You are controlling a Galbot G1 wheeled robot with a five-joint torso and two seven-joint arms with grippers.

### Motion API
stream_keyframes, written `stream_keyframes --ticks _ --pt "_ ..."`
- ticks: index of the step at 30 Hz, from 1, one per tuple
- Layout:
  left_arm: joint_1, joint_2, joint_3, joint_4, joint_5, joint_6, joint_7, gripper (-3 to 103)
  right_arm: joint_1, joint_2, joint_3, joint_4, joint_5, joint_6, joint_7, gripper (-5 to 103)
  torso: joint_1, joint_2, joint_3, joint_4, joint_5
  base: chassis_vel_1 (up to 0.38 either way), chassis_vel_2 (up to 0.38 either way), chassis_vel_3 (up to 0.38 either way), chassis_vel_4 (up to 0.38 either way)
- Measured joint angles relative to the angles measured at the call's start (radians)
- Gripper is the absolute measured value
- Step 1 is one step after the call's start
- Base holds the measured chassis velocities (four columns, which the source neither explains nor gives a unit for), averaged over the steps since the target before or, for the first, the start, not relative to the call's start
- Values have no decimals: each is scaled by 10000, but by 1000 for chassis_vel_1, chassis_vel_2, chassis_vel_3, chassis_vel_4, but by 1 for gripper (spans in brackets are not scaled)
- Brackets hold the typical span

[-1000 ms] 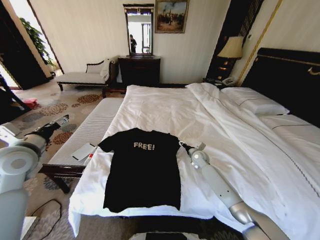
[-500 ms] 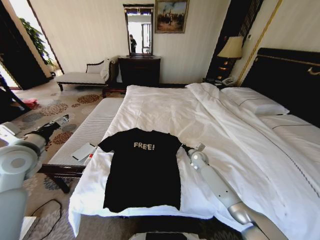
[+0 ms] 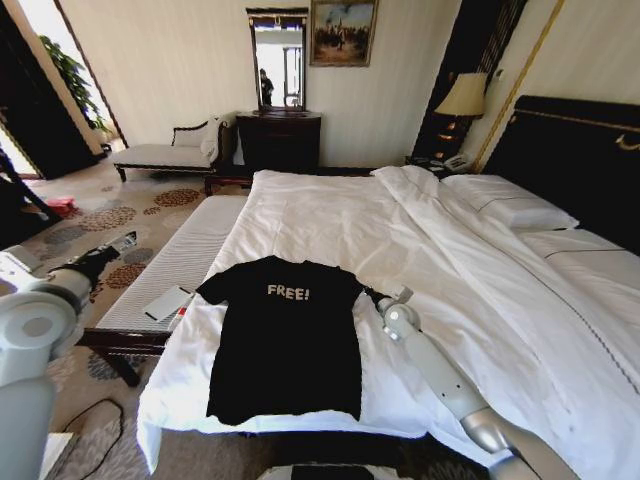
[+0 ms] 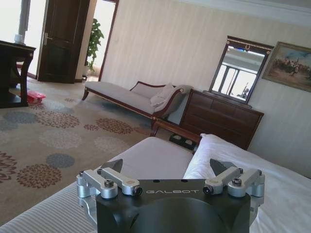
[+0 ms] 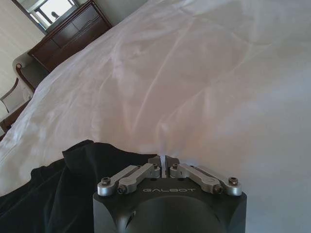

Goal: Fold the clothes on the bed.

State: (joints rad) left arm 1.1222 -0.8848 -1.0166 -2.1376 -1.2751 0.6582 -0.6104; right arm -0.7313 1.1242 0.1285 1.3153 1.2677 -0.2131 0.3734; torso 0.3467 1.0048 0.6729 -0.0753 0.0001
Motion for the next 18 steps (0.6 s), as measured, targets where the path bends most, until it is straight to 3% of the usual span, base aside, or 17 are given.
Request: stream_keyframes --ticks 2,3,4,6,10,12,16,18 --pt "29 1 -28 -41 1 4 -18 100 -10 12 47 -30 24 0 5 13 0 0 0 0 0 0 0 0 0" --pt "42 3 -37 -54 1 5 -29 100 -17 16 58 -30 39 0 4 13 0 0 0 0 -1 0 0 0 0" --pt "58 5 -47 -72 2 8 -39 100 -26 25 66 -30 66 0 1 24 0 0 0 1 0 0 0 0 0" --pt "71 5 -56 -87 3 11 -55 100 -30 29 73 -30 82 0 -6 24 0 0 -1 1 0 0 0 0 0" --pt "98 5 -77 -124 6 26 -117 100 -26 64 71 -27 102 2 -48 45 0 0 -1 1 -1 0 0 0 0" --pt "102 4 -79 -131 10 30 -135 100 -15 75 68 -28 104 4 -58 45 0 0 0 1 0 0 0 0 0" --pt "127 -4 -87 -139 23 57 -202 100 42 103 42 -30 114 16 -98 67 0 0 0 1 -1 0 0 0 0" --pt "131 -6 -97 -139 24 63 -218 100 49 116 39 -30 117 25 -105 67 0 0 0 0 -1 0 0 0 0"
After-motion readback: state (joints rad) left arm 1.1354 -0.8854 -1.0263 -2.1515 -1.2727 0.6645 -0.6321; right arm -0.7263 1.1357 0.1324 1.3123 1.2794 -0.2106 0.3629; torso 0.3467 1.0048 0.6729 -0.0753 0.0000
